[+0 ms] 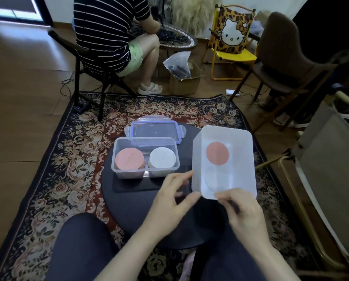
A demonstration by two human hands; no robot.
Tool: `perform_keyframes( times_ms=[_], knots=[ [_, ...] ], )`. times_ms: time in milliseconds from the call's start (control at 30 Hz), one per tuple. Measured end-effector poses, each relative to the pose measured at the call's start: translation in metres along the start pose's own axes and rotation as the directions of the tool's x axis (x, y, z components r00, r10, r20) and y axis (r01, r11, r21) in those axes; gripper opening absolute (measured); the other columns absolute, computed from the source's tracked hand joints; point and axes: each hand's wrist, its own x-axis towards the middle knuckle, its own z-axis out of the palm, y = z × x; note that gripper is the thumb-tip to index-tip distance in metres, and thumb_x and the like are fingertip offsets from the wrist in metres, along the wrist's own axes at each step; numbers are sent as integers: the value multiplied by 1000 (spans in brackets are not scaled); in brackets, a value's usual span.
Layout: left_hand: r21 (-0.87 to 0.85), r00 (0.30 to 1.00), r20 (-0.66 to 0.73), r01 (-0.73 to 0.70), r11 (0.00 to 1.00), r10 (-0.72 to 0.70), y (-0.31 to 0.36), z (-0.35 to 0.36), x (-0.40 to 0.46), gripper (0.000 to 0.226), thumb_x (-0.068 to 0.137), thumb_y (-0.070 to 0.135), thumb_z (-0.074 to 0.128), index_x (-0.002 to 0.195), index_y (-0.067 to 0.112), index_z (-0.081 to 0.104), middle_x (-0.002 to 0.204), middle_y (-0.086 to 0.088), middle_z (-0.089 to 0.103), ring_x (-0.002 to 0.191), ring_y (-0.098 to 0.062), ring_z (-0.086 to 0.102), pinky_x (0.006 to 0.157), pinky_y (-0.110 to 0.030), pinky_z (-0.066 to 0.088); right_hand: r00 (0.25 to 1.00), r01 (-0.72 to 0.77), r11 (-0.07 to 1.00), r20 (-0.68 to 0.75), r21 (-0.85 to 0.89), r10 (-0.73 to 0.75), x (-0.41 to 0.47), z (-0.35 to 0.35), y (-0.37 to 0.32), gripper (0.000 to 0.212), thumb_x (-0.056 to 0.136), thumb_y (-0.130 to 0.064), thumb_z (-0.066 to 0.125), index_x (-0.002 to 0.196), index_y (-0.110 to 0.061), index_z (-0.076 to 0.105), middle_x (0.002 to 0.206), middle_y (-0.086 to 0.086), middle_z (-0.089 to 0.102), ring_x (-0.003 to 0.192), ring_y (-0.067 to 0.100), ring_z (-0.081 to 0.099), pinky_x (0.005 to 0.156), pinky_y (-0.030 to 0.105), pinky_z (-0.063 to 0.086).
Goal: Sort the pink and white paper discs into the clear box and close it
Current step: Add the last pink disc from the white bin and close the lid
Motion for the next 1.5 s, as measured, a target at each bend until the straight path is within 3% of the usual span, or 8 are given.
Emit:
perform_keyframes(
  times_ms=[267,467,733,900,1033,1133,1267,1500],
  knots=[
    [-376,962,224,234,897,-157,-9,17,5,90,69,39,75,146,37,28,146,12,46,128,2,48,103,-19,42,997,74,996,-15,58,-74,-26,-9,-3,19,78,-1,65,81,-18,69,81,-14,64,81,0,58,73,25,45],
    [-373,979,138,189,908,-147,-13,11,8,87,64,38,76,140,47,34,134,6,58,121,-5,56,96,-20,46,985,99,981,123,167,-121,-21,-10,-9,21,83,-5,64,88,-26,64,86,-15,65,83,8,62,71,33,50],
    [-449,984,87,176,876,-153,-20,9,2,91,61,30,78,142,41,38,129,6,60,119,-10,59,90,-18,47,943,-176,927,328,330,62,3,-18,-17,11,81,-42,64,84,-33,71,96,-19,69,97,9,63,80,19,48],
    [-455,984,65,177,873,-165,-19,12,2,88,60,33,77,140,42,39,119,15,65,116,-7,60,88,-16,47,943,-224,966,281,127,181,42,-9,-19,33,87,-33,65,116,-40,52,121,-23,49,99,3,56,84,31,50],
    [-447,985,82,173,878,-152,-20,11,1,87,62,30,77,140,41,40,126,14,63,121,-8,57,91,-17,46,895,-273,955,331,-118,297,73,11,-24,62,91,-24,58,145,-22,28,154,-4,15,121,27,50,96,43,45],
    [-449,984,80,178,876,-159,-21,11,0,85,62,29,77,138,41,42,125,14,63,121,-8,57,90,-15,45,895,-314,933,275,-173,352,80,22,-25,68,92,-22,57,149,-18,21,151,4,19,113,36,56,89,44,48],
    [-436,984,88,179,882,-156,-22,12,1,85,62,31,77,138,43,42,125,15,63,121,-7,56,92,-15,44,904,-342,916,192,-208,381,78,27,-23,67,86,-15,65,143,-14,30,137,5,28,103,37,58,83,43,48],
    [-410,987,79,158,898,-138,-25,13,0,85,66,31,78,141,41,40,131,11,60,125,-12,54,98,-21,44,955,-293,956,49,-10,293,70,21,-26,18,85,2,52,100,-9,51,112,4,47,92,31,61,76,47,49]
  ],
)
